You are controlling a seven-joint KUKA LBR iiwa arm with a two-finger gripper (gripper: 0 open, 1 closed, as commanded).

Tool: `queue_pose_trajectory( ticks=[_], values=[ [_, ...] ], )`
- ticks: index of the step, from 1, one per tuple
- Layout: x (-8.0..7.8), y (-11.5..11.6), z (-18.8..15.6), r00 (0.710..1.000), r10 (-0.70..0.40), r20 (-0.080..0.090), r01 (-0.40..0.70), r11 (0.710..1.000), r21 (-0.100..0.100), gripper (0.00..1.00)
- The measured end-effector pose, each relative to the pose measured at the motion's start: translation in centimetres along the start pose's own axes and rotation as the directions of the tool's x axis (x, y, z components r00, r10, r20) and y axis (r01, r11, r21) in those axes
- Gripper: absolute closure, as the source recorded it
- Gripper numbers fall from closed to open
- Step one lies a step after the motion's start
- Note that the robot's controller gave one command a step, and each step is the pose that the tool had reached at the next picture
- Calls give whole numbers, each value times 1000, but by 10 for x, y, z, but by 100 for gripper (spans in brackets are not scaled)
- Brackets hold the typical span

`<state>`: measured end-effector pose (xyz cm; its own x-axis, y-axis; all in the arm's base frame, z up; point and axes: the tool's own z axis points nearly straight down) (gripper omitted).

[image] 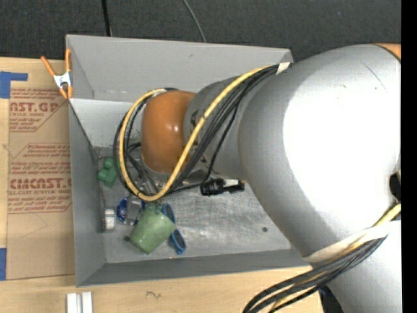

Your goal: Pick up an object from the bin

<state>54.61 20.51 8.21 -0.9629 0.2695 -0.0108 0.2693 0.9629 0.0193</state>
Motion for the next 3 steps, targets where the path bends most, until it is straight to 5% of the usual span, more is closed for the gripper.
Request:
queue_pose_trajectory(
  ticks=[1, 2, 3],
  values=[
    [-4, 11, -1, 1000, 8, -11, -8, 1000, 15, 100],
    [-13, 18, -85, 999, 47, -2, -47, 999, 13, 100],
    [-12, 16, -79, 999, 47, -8, -47, 999, 19, 0]
  ],
)
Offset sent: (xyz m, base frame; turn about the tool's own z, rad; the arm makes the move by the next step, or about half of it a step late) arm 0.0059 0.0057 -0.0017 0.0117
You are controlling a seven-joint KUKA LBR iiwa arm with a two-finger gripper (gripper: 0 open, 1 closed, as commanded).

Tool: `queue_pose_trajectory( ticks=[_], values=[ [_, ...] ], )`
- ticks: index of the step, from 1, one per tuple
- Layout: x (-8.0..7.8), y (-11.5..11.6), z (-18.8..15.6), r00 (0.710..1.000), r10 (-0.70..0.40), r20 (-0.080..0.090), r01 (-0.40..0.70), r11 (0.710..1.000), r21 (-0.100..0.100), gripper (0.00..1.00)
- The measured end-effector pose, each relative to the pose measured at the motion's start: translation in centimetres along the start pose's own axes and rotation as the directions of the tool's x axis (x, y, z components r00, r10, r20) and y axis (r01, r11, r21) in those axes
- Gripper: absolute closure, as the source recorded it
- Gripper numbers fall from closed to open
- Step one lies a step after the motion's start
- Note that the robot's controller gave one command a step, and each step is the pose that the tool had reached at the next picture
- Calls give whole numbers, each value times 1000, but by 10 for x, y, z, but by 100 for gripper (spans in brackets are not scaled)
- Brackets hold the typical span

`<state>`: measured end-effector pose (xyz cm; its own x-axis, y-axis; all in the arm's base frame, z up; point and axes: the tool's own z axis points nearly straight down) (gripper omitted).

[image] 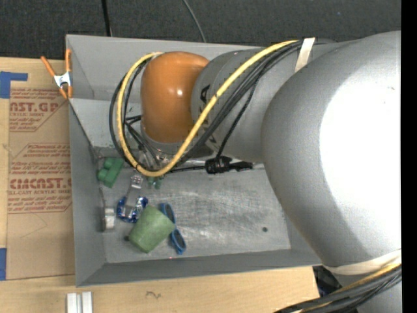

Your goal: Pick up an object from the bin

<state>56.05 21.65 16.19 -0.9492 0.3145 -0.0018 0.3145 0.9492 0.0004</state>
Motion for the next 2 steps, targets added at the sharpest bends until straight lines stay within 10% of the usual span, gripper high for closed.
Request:
queue_pose_trajectory(
  ticks=[1, 2],
  values=[
    [42, -11, 88, 940, -341, 14, 341, 940, -5, 0],
    [42, -9, 87, 940, -341, 15, 341, 940, -8, 100]
  ],
)
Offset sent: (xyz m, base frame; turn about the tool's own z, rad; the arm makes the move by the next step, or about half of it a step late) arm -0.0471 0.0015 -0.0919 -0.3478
